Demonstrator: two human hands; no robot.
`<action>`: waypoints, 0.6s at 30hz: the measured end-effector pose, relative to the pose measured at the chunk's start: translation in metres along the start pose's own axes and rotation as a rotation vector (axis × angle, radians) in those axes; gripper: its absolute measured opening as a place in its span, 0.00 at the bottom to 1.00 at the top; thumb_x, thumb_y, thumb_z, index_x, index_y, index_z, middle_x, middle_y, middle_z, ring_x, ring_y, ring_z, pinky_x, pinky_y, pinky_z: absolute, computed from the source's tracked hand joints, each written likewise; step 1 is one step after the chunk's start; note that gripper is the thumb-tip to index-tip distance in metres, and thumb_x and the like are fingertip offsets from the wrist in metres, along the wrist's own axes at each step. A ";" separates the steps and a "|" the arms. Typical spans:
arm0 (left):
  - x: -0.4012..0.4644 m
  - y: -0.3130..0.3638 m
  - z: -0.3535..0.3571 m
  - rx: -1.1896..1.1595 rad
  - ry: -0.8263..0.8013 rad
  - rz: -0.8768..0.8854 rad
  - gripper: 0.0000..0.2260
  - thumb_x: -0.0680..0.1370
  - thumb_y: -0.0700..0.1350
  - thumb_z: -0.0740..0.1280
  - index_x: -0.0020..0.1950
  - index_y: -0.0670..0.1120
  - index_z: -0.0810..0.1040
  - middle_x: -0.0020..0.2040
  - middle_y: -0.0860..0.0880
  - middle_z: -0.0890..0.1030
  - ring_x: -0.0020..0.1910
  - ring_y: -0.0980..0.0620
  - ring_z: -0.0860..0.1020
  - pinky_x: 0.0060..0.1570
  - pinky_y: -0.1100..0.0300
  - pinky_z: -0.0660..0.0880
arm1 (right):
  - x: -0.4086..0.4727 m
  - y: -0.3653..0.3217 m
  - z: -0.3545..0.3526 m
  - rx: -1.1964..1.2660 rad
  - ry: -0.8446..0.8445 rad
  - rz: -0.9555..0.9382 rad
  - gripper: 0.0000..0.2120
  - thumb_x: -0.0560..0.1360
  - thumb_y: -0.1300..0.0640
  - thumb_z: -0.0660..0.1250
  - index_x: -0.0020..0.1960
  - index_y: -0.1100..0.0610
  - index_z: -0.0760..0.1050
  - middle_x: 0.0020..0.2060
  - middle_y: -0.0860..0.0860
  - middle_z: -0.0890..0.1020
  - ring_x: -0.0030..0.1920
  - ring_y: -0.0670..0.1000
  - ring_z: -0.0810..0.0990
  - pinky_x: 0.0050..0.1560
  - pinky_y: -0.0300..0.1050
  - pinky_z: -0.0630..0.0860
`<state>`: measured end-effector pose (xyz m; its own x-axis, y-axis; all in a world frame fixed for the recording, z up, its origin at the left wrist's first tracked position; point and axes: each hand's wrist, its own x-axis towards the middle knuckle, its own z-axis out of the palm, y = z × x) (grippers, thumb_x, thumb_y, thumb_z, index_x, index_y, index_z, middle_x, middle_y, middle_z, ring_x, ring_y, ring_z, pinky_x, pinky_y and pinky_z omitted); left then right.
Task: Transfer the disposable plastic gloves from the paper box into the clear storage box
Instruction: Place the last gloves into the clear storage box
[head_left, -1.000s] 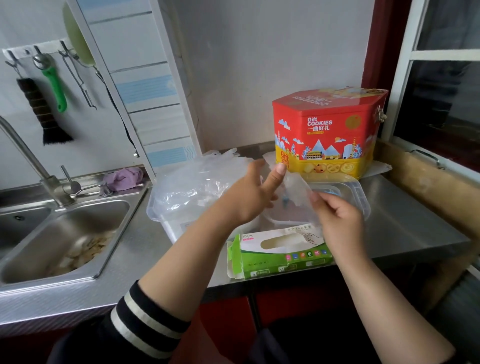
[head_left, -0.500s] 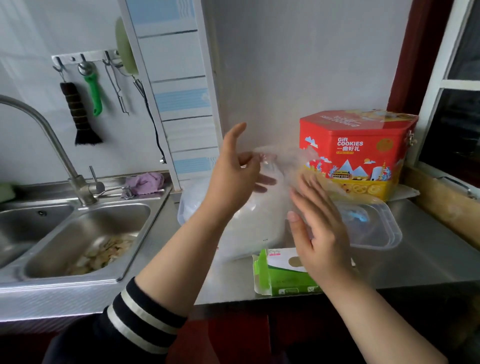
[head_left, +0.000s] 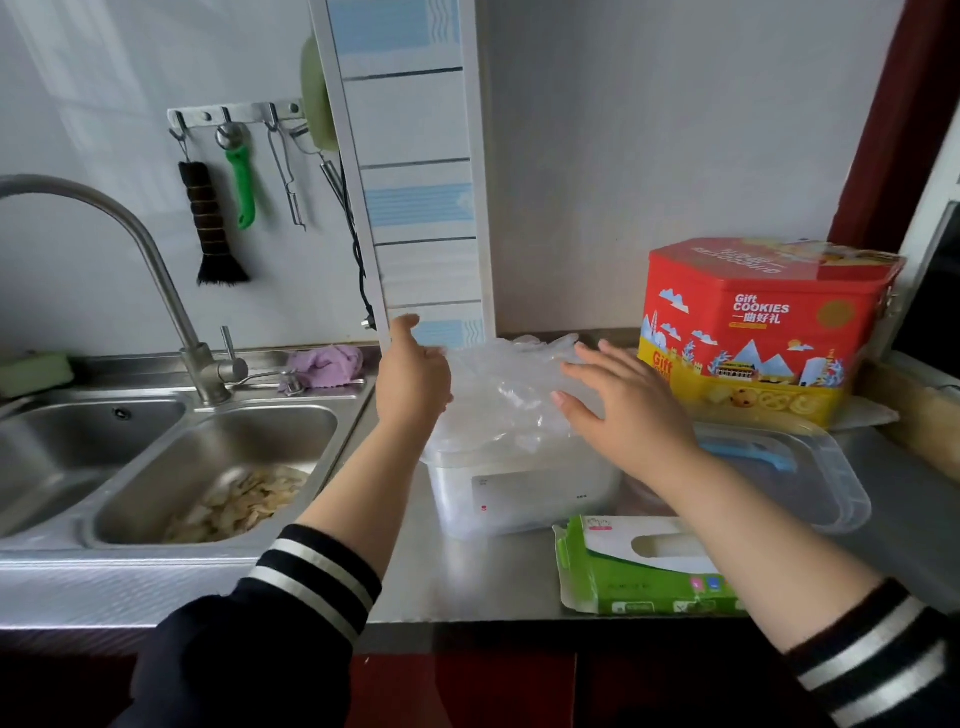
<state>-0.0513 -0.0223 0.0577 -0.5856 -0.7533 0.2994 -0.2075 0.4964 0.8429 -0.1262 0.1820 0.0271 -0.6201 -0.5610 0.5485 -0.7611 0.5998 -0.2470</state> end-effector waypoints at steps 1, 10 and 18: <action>0.001 -0.006 0.000 0.092 -0.008 0.019 0.22 0.77 0.38 0.55 0.71 0.50 0.62 0.51 0.48 0.81 0.37 0.46 0.80 0.38 0.53 0.77 | 0.001 0.002 0.000 -0.014 -0.034 0.014 0.23 0.79 0.41 0.59 0.71 0.50 0.70 0.74 0.47 0.67 0.75 0.49 0.60 0.72 0.44 0.55; -0.006 0.007 -0.037 0.583 -0.043 0.439 0.17 0.79 0.49 0.66 0.67 0.49 0.74 0.68 0.46 0.68 0.65 0.42 0.69 0.61 0.52 0.67 | 0.021 -0.004 -0.043 0.165 -0.060 0.140 0.20 0.75 0.46 0.68 0.66 0.49 0.74 0.62 0.48 0.74 0.56 0.48 0.74 0.54 0.41 0.68; 0.014 0.024 -0.011 0.824 -0.723 0.329 0.29 0.76 0.54 0.70 0.74 0.52 0.64 0.69 0.46 0.66 0.61 0.45 0.75 0.66 0.50 0.69 | 0.078 -0.025 -0.032 -0.100 -0.791 0.161 0.44 0.69 0.44 0.75 0.77 0.43 0.54 0.67 0.54 0.65 0.47 0.55 0.81 0.48 0.48 0.80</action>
<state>-0.0560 -0.0257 0.0867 -0.9649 -0.2424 -0.1008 -0.2551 0.9563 0.1425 -0.1498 0.1415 0.1019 -0.7001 -0.6780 -0.2241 -0.6536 0.7348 -0.1812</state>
